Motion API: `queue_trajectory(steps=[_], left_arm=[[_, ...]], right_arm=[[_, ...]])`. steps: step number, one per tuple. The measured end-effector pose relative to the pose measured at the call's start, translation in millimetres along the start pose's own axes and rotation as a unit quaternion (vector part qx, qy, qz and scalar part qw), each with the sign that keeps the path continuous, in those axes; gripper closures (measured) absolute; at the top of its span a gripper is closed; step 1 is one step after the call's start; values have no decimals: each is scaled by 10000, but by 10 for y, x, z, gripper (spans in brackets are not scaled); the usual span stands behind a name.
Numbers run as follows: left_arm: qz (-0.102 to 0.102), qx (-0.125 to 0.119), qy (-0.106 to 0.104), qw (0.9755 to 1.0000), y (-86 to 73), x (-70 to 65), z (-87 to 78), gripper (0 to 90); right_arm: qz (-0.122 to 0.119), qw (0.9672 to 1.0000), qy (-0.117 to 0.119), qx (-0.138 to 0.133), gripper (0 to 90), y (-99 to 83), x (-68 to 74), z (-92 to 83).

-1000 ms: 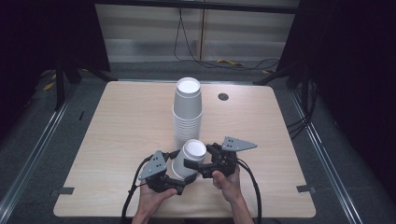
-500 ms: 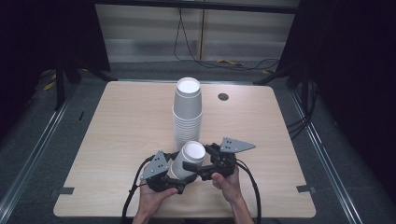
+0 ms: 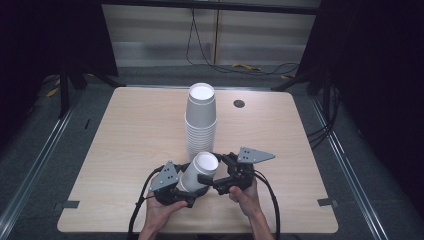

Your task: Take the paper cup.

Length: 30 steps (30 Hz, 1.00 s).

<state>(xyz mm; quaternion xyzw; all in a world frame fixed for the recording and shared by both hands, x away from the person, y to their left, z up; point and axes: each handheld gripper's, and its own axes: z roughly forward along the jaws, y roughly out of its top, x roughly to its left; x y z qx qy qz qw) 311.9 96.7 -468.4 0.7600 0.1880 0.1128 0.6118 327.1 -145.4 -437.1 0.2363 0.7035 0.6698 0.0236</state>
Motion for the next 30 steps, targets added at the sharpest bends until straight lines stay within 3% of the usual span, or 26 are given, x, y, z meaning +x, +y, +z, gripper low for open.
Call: queue_trajectory(steps=[4, 15, 19, 30], left_arm=[[-89, 56, -74, 9999, 9, 20, -38, 156], [-100, 180, 65, 9998, 23, 112, -117, 158], [-18, 327, 83, 9994, 44, 137, -132, 159], [82, 702, 145, 9974, 23, 145, -127, 159]], right_arm=[[-3, 10000, -36, -48, 139, 5, -13, -31], [-41, 9999, -141, 43, 142, 16, -30, -109], [-91, 9993, -366, 55, 147, 13, -41, -151], [-209, 9975, -526, 412, 169, -15, -47, -258]])
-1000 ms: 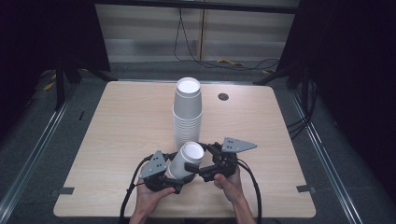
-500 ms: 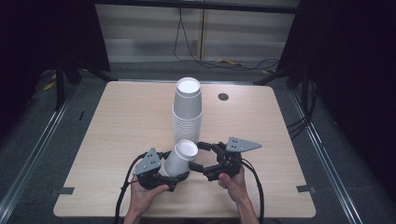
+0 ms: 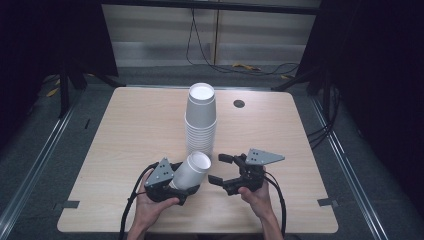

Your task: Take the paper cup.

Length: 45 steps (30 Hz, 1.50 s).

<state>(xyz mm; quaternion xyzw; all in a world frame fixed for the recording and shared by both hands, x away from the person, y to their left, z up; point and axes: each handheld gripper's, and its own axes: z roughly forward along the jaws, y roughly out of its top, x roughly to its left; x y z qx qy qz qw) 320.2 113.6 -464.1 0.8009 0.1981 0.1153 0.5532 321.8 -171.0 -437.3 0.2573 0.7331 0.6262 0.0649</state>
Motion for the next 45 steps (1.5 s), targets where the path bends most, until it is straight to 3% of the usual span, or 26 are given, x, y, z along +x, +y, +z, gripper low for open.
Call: queue_trajectory(steps=[4, 11, 12, 15, 21, 25, 28, 29, 31, 36, 38, 45], left_arm=[[19, 92, 4, 10000, 11, 20, -13, 159], [131, 336, 48, 9993, 47, 52, -30, 162], [151, 414, 74, 9990, 57, 54, -30, 162], [191, 438, 40, 9988, 62, 65, -29, 162], [247, 590, 84, 9979, 135, 96, 1, 162], [404, 789, 51, 9960, 181, 108, 15, 162], [466, 916, 25, 9947, 177, 116, 12, 163], [567, 1041, 23, 9930, 175, 124, 12, 163], [519, 1043, 28, 9932, 168, 115, 20, 162], [624, 1254, -12, 9901, 160, 109, 38, 163], [697, 1375, -38, 9880, 156, 105, 39, 162], [767, 1435, -80, 9866, 158, 83, 37, 162]], right_arm=[[62, 9999, -93, -93, 195, -21, -19, -32], [14, 9997, -80, 242, 174, -41, -34, -36], [-31, 9990, -180, 409, 164, -40, -40, -33], [-51, 9983, -241, 537, 164, -39, -40, -22], [-108, 9975, -229, 654, 163, -8, -39, -5], [-163, 9967, -114, 787, 147, 11, -37, 3], [-297, 9938, -225, 1051, 155, 22, -20, 24], [-333, 9927, -187, 1142, 169, 24, -11, 37], [-355, 9920, -176, 1196, 173, 23, -8, 42], [-479, 9872, -229, 1506, 175, 7, 4, 79], [-543, 9846, -244, 1643, 176, -3, 10, 97], [-607, 9818, -207, 1787, 190, -9, 16, 123]])
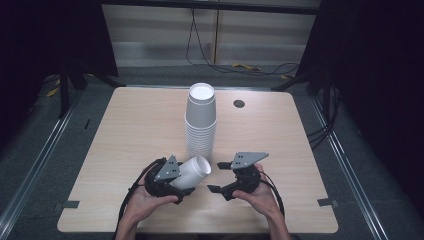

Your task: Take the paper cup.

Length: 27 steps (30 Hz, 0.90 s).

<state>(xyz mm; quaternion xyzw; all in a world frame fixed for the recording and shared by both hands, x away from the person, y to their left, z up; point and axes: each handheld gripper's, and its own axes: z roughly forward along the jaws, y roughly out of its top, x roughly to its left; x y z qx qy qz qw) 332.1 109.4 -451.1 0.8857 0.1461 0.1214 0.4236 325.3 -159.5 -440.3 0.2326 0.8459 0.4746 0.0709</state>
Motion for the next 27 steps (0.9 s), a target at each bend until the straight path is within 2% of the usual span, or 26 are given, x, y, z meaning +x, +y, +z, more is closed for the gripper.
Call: queue_trajectory(steps=[6, 10, 12, 18, 19, 24, 25, 27], left_arm=[[138, 172, -19, 9998, -2, -23, 2, 162], [311, 260, -85, 9991, 5, -41, 20, 162], [384, 346, -95, 9986, 18, -46, 26, 161], [493, 454, -117, 9977, 41, -61, 35, 162], [540, 498, -144, 9972, 47, -60, 36, 162], [599, 541, -203, 9965, 58, -64, 46, 161], [605, 559, -230, 9963, 62, -63, 50, 162], [621, 611, -288, 9958, 66, -60, 63, 162]], right_arm=[[-175, 9996, 25, 210, 182, 25, 22, 2], [-266, 9991, 67, 316, 170, 36, 23, 14], [-287, 9988, 4, 408, 170, 46, 28, 17], [-415, 9976, 175, 522, 185, 74, 35, 23], [-524, 9963, 142, 663, 182, 83, 39, 40], [-565, 9950, 164, 810, 181, 100, 47, 77], [-618, 9938, 161, 907, 173, 106, 45, 92], [-659, 9929, 70, 991, 173, 126, 39, 114]])
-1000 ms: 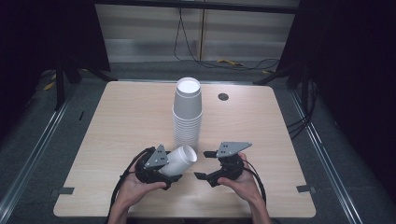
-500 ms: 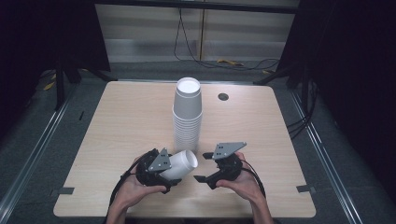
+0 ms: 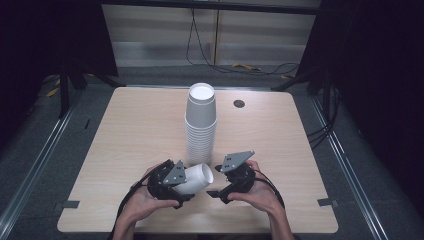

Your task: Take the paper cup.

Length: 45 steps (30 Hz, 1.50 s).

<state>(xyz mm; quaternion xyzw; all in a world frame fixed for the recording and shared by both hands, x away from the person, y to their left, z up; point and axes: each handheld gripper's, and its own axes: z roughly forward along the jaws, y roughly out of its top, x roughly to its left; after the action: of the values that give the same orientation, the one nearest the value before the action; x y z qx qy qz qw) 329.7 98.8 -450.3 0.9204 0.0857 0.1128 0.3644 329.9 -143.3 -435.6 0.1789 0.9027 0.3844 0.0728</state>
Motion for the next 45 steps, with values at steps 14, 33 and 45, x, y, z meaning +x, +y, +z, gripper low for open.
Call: queue_trajectory(steps=[14, 33, 45], left_arm=[[122, 276, -164, 9994, 44, 56, 83, 162], [397, 617, -512, 9960, 165, 16, 153, 162], [622, 649, -694, 9935, 246, -39, 228, 162]], right_arm=[[-335, 9963, 205, 758, 218, 106, -73, 39], [-378, 9930, 503, 999, 208, 85, -71, 84], [-504, 9937, 761, 650, 192, 123, -27, 67]])
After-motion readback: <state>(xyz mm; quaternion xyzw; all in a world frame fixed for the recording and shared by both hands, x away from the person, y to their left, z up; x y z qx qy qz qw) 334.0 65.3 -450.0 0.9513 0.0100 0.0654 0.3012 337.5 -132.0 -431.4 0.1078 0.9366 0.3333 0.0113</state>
